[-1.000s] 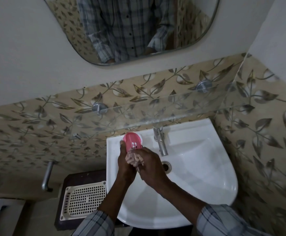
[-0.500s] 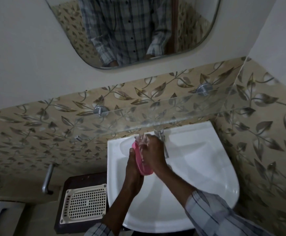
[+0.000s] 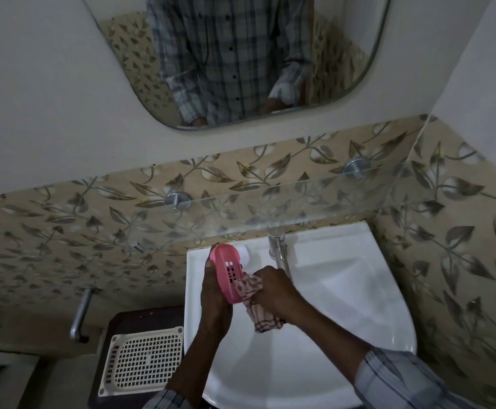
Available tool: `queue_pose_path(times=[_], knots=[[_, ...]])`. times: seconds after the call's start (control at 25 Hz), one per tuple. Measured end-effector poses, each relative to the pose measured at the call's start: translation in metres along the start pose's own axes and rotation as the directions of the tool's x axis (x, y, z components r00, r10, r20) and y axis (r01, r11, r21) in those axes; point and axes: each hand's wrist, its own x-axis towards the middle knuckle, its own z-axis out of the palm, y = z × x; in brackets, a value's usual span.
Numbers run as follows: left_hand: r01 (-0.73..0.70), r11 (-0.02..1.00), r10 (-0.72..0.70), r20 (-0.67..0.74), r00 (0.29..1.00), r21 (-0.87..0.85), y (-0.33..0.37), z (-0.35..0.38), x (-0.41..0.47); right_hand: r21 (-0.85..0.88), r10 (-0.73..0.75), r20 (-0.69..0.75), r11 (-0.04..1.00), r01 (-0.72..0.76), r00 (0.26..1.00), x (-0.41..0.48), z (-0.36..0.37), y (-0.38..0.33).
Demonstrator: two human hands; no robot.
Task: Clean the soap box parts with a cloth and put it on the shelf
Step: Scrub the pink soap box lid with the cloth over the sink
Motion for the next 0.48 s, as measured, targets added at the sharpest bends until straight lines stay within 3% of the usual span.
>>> queue_pose_path(times=[0.08,0.12,0.24,0.32,0.36,0.4,0.44,0.48], knots=[[0.120,0.983,-0.118,0.021,0.993,-0.137,0.009,-0.004,0.002,0.301,0.107,-0.091,0.951,-0.075,0.990,-0.003,-0.021,0.017],[0.162,0.967,-0.153,0.062,0.986,-0.195,0.012,-0.007,0.002,0.510,0.189,-0.151,0.856,-0.088,0.970,0.000,-0.033,0.025],[0.260,0.928,-0.219,0.175,0.960,-0.266,0.012,-0.014,0.001,0.931,0.239,-0.054,0.363,-0.038,0.969,0.002,-0.057,0.029],[0.330,0.899,-0.265,0.245,0.933,-0.288,0.005,-0.012,-0.002,0.989,0.170,0.120,0.064,-0.133,0.978,-0.002,-0.057,0.025],[0.354,0.886,-0.280,0.263,0.923,-0.299,0.001,-0.008,-0.004,0.983,0.138,0.184,-0.023,-0.183,0.973,-0.004,-0.055,0.023],[0.365,0.879,-0.285,0.278,0.917,-0.305,-0.002,-0.005,-0.006,0.978,0.124,0.209,-0.049,-0.204,0.970,-0.006,-0.050,0.018],[0.373,0.874,-0.283,0.296,0.912,-0.312,-0.004,-0.002,-0.007,0.982,0.143,0.173,0.046,-0.181,0.974,-0.008,-0.042,0.013],[0.384,0.866,-0.282,0.321,0.904,-0.319,-0.005,0.001,-0.008,0.952,0.184,0.066,0.283,-0.117,0.981,-0.012,-0.033,0.009]])
